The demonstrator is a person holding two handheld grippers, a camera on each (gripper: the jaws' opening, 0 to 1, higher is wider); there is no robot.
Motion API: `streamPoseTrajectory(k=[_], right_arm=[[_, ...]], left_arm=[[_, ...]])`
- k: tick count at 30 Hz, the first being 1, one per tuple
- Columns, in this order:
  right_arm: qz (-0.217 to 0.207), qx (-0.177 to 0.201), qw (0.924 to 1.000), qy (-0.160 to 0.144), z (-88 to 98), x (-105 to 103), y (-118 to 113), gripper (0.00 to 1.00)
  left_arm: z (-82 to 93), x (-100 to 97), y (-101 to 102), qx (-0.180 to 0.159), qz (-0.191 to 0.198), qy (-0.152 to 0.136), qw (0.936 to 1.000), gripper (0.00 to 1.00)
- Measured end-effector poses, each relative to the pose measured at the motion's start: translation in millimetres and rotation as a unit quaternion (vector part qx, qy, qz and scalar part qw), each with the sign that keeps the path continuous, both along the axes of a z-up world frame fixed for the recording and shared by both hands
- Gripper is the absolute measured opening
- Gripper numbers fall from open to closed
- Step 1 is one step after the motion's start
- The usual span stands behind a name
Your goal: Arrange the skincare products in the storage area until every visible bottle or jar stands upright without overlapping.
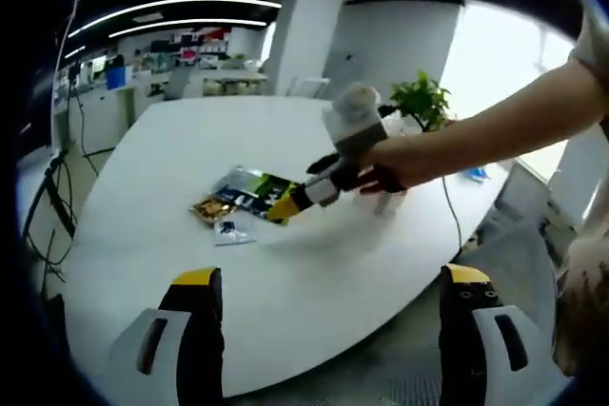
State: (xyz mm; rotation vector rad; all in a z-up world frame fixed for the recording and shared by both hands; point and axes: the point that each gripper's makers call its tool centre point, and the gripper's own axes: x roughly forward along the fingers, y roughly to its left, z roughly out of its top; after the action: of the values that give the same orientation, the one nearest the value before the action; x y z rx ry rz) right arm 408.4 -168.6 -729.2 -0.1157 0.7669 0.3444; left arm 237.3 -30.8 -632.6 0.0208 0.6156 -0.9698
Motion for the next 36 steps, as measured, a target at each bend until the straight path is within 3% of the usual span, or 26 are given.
streamPoseTrajectory(k=[13,16,19,22,31,33,34,35,36], right_arm=[[0.001,0.011,0.9999,0.004,-11.9,22.7,16.5,0.88],[0.012,-0.015,0.9998,0.006,-17.5,23.5,15.5,0.88],[0.01,-0.011,0.9999,0.0,-16.4,28.3,15.0,0.88],[0.006,-0.031,0.9995,0.0,-16.4,28.8,5.4,0.8],[0.011,-0.034,0.9993,-0.006,-14.6,29.6,7.0,0.74],[0.002,-0.041,0.9989,-0.023,-4.9,29.2,4.4,0.4],[0.005,-0.035,0.9994,-0.004,-7.9,23.0,6.0,0.16],[0.022,-0.083,0.9963,-0.012,-7.8,21.3,-2.3,0.11],[0.031,-0.087,0.9955,-0.023,-9.1,22.4,3.7,0.1]], left_arm=[[1.6,-2.2,-1.6,0.0,-0.006,-0.004,1.0,0.9],[1.8,-1.8,-0.6,0.002,-0.004,-0.008,1.0,0.89],[2.1,-0.9,-0.7,0.0,-0.002,-0.007,1.0,0.89],[1.5,-1.3,-0.6,0.002,-0.003,-0.006,1.0,0.89],[2.8,0.2,-0.2,0.003,-0.001,-0.012,0.9999,0.85],[3.1,0.4,-0.6,0.002,-0.001,-0.012,0.9999,0.85],[2.9,0.4,-0.6,0.003,-0.001,-0.012,0.9999,0.85],[2.8,0.4,-0.5,0.003,-0.001,-0.012,0.9999,0.85],[2.7,0.6,0.0,0.004,0.0,-0.013,0.9999,0.85]])
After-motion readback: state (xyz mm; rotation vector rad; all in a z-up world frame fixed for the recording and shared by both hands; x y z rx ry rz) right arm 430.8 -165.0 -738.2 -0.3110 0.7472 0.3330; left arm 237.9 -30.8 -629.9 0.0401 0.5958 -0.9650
